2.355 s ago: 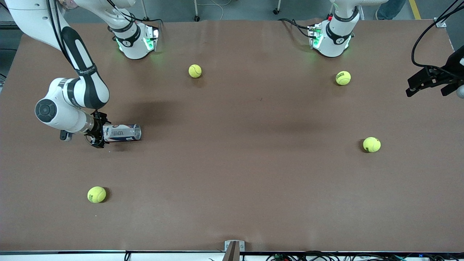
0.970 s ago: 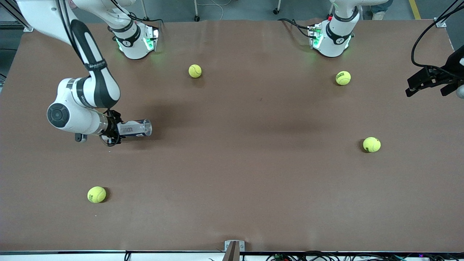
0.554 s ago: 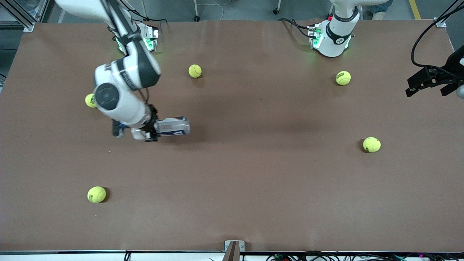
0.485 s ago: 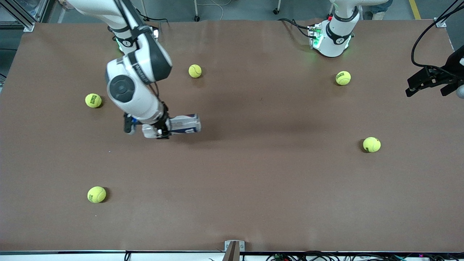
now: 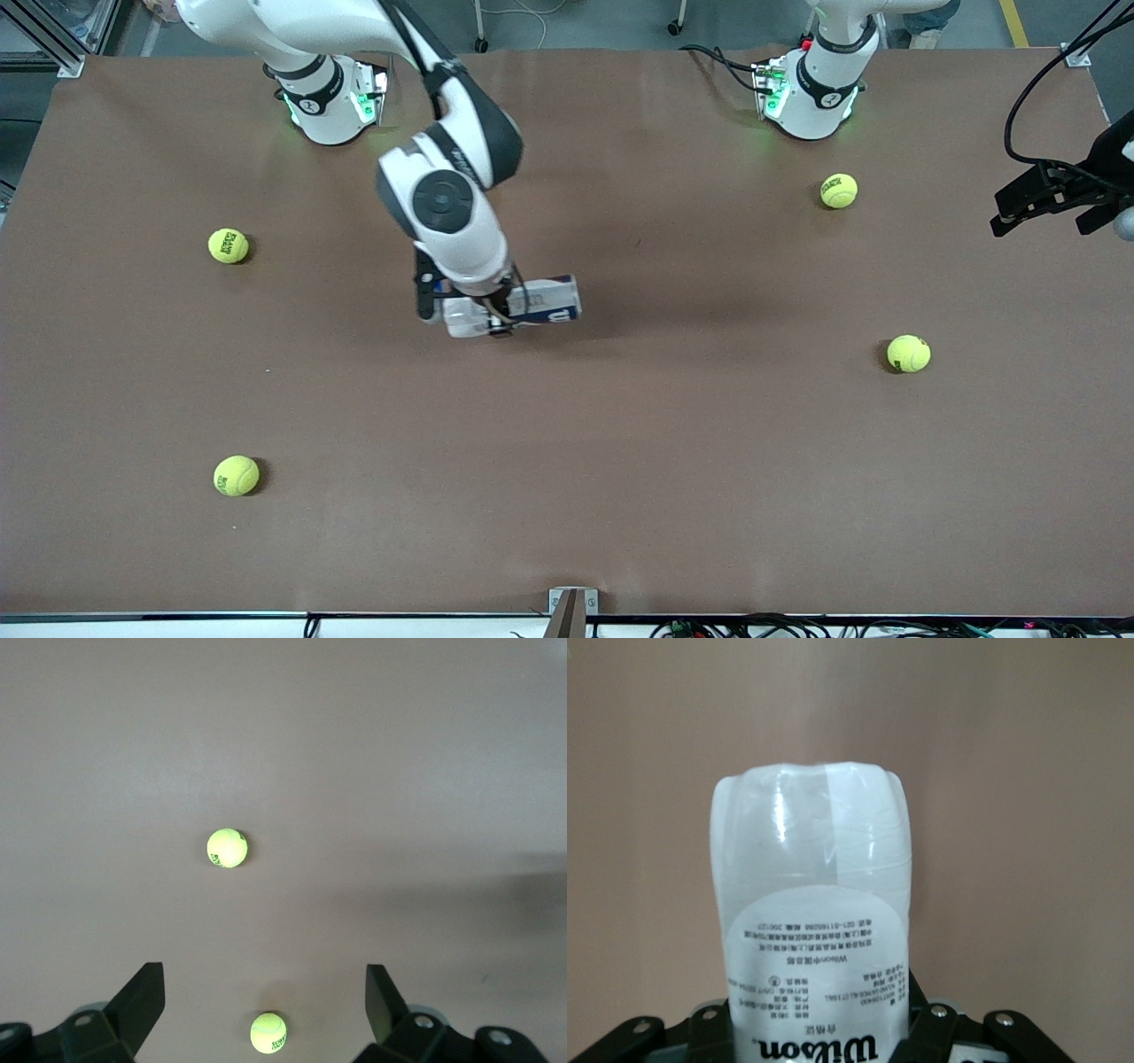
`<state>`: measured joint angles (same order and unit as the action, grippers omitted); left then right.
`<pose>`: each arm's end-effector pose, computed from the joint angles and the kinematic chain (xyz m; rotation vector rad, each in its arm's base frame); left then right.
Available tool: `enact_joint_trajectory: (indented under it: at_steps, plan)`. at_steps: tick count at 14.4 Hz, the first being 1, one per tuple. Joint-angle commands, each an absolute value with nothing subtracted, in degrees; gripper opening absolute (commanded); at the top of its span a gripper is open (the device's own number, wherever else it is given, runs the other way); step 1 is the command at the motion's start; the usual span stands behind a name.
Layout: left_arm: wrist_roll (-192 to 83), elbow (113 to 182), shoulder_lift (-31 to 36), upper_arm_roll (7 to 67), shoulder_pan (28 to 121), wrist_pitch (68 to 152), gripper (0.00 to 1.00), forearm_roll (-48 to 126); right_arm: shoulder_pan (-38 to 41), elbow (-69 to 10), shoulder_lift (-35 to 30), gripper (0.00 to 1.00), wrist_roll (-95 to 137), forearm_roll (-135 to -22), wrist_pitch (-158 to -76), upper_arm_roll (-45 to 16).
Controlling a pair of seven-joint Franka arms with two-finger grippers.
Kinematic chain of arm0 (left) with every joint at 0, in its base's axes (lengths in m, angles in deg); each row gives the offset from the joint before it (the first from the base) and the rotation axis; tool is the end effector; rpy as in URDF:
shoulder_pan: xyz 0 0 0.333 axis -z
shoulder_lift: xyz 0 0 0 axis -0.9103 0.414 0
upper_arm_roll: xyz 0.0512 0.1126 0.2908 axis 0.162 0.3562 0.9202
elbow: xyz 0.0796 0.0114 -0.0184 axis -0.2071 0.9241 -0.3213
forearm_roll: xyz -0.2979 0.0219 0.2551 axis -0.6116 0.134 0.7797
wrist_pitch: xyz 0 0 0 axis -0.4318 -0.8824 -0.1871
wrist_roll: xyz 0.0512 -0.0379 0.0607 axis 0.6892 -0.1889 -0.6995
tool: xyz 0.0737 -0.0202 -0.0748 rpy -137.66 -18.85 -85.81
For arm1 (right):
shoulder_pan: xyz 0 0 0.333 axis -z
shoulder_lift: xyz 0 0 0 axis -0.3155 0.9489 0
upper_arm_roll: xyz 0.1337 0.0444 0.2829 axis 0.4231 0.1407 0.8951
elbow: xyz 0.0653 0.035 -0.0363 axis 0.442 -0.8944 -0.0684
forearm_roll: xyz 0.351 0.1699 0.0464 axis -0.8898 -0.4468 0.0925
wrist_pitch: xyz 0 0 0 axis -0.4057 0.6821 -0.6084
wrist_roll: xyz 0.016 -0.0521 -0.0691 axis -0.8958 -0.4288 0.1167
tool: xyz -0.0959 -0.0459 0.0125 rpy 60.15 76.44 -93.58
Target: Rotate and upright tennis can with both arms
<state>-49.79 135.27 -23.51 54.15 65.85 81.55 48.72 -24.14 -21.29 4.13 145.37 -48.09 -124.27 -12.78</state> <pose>0.5501 -0.0120 0.6515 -3.1338 -0.0145 -0.0581 0.5357 0.4418 0.3321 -2.3106 2.0686 0.0849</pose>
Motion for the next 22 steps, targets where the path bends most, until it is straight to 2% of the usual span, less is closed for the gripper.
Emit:
enact_joint_trajectory:
  at_steps: [1, 6, 11, 14, 16, 17, 18, 22]
  plan:
    - [-48.9, 134.5, -23.4, 54.1, 65.7, 81.1, 1.0, 48.2, -27.2, -12.7, 11.7, 0.63, 149.5, -47.8, -125.6, -13.7]
    - [-48.8, 134.5, -23.4, 54.1, 65.6, 81.1, 1.0, 48.2, -32.1, -12.5, 17.1, 0.65, 154.9, -44.9, -134.6, -14.2]
    - [-49.1, 134.6, -23.4, 54.0, 65.7, 81.0, 1.0, 48.2, -34.3, -9.0, 23.1, 0.65, 158.3, -40.1, -136.3, -14.1]
    - [-49.1, 134.6, -23.4, 54.0, 65.7, 81.0, 1.0, 48.3, -35.0, -8.3, 24.5, 0.66, 158.3, -39.2, -138.3, -14.1]
    - [-49.3, 134.6, -23.4, 54.0, 65.7, 81.0, 1.0, 48.3, -35.2, -8.1, 25.3, 0.72, 158.3, -39.1, -138.9, -14.2]
    - [-49.3, 134.6, -23.4, 54.0, 65.8, 81.0, 1.0, 48.2, -35.2, -8.1, 25.4, 0.89, 158.2, -38.9, -138.9, -14.2]
    - [-49.3, 134.6, -23.4, 54.0, 65.8, 81.0, 1.0, 48.3, -35.2, -8.1, 25.4, 1.0, 158.1, -37.9, -138.8, -14.1]
    - [-48.8, 134.6, -23.2, 54.0, 65.7, 81.0, 1.0, 48.3, -35.1, -6.7, 25.3, 1.0, 158.2, -37.2, -138.0, -14.1]
